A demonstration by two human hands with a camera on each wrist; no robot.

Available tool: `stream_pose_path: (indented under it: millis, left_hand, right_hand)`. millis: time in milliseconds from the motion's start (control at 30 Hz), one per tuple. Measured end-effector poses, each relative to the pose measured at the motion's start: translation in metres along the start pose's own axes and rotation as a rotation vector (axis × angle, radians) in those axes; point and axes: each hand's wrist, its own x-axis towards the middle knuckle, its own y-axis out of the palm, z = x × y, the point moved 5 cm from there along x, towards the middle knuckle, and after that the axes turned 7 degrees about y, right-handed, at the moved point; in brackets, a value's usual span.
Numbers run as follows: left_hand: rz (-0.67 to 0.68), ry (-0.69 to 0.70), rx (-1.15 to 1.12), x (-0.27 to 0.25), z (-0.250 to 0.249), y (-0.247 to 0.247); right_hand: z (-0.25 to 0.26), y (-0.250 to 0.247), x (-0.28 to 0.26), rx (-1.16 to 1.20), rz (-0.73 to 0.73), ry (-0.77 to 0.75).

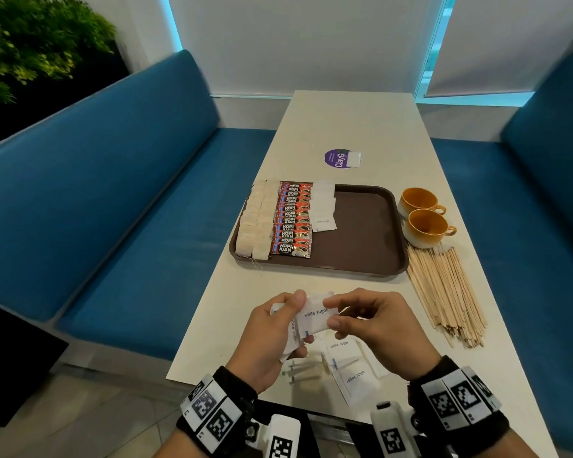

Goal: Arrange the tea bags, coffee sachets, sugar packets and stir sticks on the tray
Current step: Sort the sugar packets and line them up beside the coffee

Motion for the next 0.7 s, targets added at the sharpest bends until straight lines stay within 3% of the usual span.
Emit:
stream_pose_path:
  millis: [167, 500, 700]
  left_hand:
    - [0.131, -0.035, -0.015, 0.000, 0.008, -0.002]
    - [-0.001, 0.057, 0.027, 0.009, 0.002, -0.007]
    - [-0.014, 0.033, -0.022, 0.017, 0.001, -0.009]
  right_hand:
    - [-0.003, -0.011, 0.004, 0.019, -0.072, -0.011]
    - [-0.006, -0.011, 0.010, 0.041, -0.059, 0.055]
    - [-0.002, -0.011, 0.022, -0.016, -0.055, 0.083]
